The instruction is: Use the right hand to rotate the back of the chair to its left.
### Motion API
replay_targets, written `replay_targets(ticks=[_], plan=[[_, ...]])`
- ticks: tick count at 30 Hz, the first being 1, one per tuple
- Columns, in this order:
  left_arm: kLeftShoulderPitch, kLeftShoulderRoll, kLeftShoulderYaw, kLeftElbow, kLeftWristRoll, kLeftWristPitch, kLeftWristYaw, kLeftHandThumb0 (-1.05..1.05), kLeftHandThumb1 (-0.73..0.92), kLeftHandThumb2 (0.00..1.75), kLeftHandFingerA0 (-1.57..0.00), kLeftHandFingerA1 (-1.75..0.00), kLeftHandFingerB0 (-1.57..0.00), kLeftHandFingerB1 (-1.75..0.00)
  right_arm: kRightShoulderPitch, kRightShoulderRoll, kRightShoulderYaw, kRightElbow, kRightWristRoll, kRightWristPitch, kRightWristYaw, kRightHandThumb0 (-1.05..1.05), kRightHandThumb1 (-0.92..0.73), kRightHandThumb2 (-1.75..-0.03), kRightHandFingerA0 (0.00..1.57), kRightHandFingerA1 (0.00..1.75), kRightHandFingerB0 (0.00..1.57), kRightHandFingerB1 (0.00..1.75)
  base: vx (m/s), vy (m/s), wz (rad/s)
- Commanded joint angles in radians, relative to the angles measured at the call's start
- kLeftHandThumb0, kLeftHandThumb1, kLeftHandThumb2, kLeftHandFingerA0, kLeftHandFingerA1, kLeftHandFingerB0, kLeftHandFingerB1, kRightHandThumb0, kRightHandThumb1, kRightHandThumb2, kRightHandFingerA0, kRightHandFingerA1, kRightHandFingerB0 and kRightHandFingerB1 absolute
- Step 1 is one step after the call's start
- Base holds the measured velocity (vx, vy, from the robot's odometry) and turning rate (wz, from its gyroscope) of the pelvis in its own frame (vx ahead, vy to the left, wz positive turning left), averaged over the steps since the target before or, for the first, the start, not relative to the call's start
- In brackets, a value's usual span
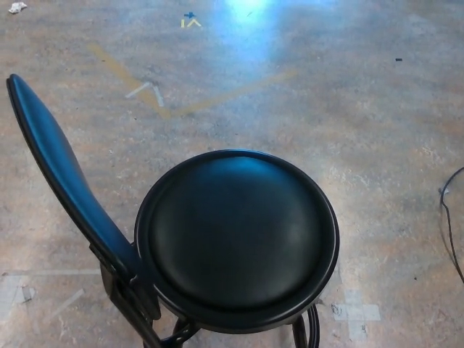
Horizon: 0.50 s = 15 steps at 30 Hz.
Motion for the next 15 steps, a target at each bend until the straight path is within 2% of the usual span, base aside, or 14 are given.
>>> replay_targets(ticks=[1,5,15], plan=[[0.025,-0.006,0.078,0.0,-0.066,-0.05,-0.032,-0.51,0.83,0.65,-0.59,-0.5,-0.55,-0.45,-0.051,0.026,-0.088,0.256,0.107,0.094,-0.036,-0.35,-0.55,-1.11,0.0,0.48,0.0,0.47,0.0,0.0,0.0],[0.013,-0.01,0.083,-0.004,-0.046,-0.071,-0.023,-0.54,0.83,0.65,-0.69,-0.53,-0.65,-0.47,-0.062,0.024,-0.111,0.283,0.118,0.094,-0.02,-0.34,-0.56,-1.11,0.0,0.48,0.0,0.47,0.0,0.0,0.0],[0.001,-0.013,0.136,0.0,-0.084,-0.068,-0.065,-0.51,0.84,0.65,-0.68,-0.55,-0.62,-0.49,-0.096,0.021,-0.118,0.293,0.128,0.101,-0.029,-0.35,-0.54,-1.1,0.0,0.48,0.0,0.47,0.0,0.0,0.0]])
